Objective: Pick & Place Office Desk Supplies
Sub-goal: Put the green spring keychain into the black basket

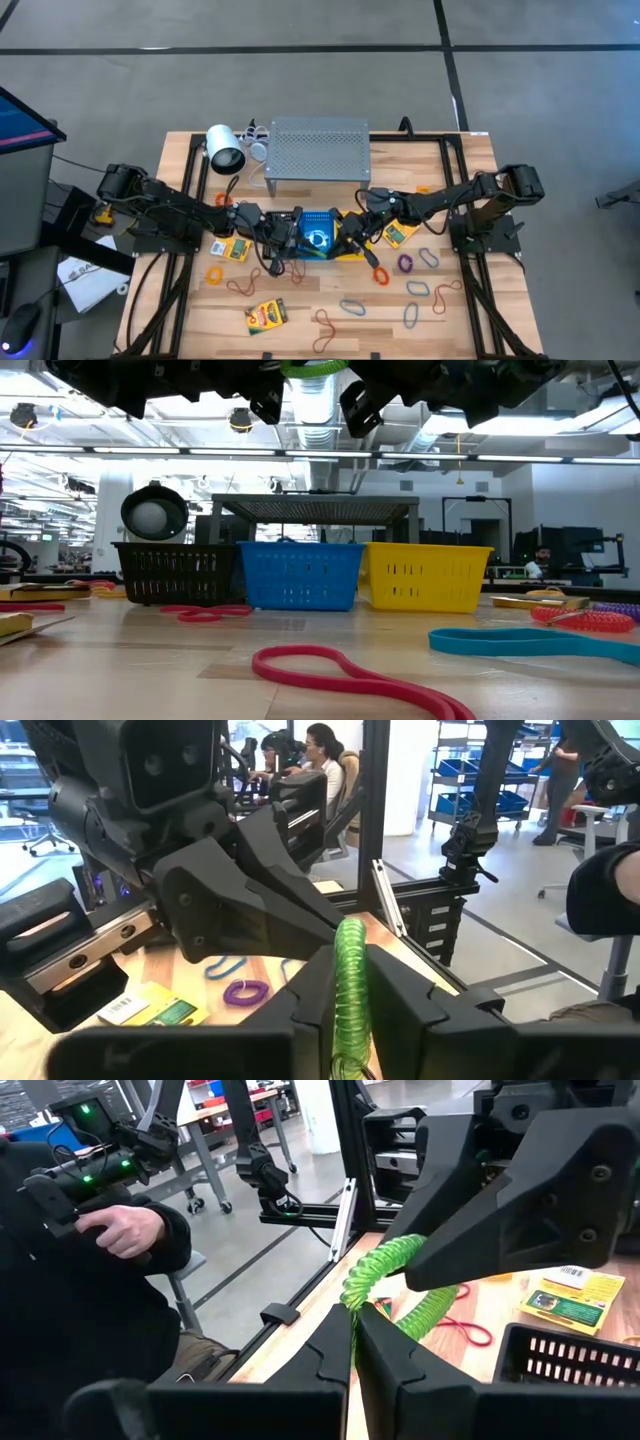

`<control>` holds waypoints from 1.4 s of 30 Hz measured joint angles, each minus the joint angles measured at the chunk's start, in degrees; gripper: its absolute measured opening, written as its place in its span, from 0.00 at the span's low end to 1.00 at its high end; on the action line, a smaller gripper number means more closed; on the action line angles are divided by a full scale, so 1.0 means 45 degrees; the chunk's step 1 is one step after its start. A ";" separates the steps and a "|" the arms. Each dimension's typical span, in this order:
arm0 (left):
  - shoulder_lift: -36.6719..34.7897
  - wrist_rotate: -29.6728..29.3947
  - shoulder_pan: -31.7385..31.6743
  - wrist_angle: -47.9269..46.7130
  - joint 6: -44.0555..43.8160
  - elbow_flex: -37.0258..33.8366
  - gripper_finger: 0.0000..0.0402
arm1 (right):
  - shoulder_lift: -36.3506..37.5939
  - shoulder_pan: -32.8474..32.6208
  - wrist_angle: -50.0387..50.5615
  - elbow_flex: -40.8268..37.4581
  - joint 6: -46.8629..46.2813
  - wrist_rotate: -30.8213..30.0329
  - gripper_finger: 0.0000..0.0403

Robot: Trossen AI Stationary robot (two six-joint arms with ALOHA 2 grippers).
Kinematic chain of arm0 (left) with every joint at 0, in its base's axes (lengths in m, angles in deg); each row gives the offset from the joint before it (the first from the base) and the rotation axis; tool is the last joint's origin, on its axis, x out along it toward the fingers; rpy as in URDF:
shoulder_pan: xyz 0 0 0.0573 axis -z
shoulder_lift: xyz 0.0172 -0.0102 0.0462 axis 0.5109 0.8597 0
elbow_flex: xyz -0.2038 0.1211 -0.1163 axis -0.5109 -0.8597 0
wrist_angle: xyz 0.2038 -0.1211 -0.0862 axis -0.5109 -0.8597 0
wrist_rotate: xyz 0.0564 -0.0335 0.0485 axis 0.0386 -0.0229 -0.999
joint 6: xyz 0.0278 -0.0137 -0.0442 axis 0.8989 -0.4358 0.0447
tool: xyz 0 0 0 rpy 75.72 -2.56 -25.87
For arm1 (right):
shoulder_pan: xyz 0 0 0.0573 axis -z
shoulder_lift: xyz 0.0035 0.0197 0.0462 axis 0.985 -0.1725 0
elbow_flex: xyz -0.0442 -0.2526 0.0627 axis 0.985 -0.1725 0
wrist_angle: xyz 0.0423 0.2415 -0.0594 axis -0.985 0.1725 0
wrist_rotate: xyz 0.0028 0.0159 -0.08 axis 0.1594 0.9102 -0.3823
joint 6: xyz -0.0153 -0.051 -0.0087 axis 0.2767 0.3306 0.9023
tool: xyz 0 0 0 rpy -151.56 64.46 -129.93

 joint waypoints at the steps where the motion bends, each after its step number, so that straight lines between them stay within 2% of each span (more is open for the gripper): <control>1: 0.0000 0.0000 0.0000 0.0000 0.0000 0.0000 0.08 | 0.0000 -0.0009 -0.0003 0.0000 -0.0008 -0.0036 0.00; 6: 0.0000 0.0005 0.0000 0.0000 0.0002 0.0000 0.06 | 0.0000 -0.0010 -0.0034 -0.0005 -0.0034 -0.0104 0.04; 13: 0.0000 0.0005 0.0000 0.0000 0.0282 0.0000 0.07 | 0.0000 -0.0010 -0.0042 -0.0005 -0.0185 -0.0095 0.18; 23: 0.0000 0.0000 -0.0005 -0.0047 0.0497 0.0000 0.07 | 0.0011 0.0150 -0.0031 -0.0005 -0.0482 -0.0046 0.50; 27: 0.0000 0.0005 -0.0080 -0.0118 0.0613 0.0000 0.07 | 0.0391 0.0468 0.0442 -0.0010 -0.0515 -0.0047 0.59; 32: -0.0402 0.0000 -0.0306 -0.0841 0.0627 -0.0010 0.07 | 0.1472 0.0853 0.2227 -0.0010 -0.0370 -0.0049 0.61; 34: -0.1014 -0.0013 -0.0420 -0.1888 0.0622 -0.0015 0.07 | 0.2007 0.0923 0.3230 -0.0010 -0.0084 -0.0138 0.61; 42: -0.4061 -0.0306 -0.0877 -0.5574 0.0631 -0.0010 0.07 | 0.4222 0.0714 0.7706 -0.0010 0.0971 -0.2851 0.61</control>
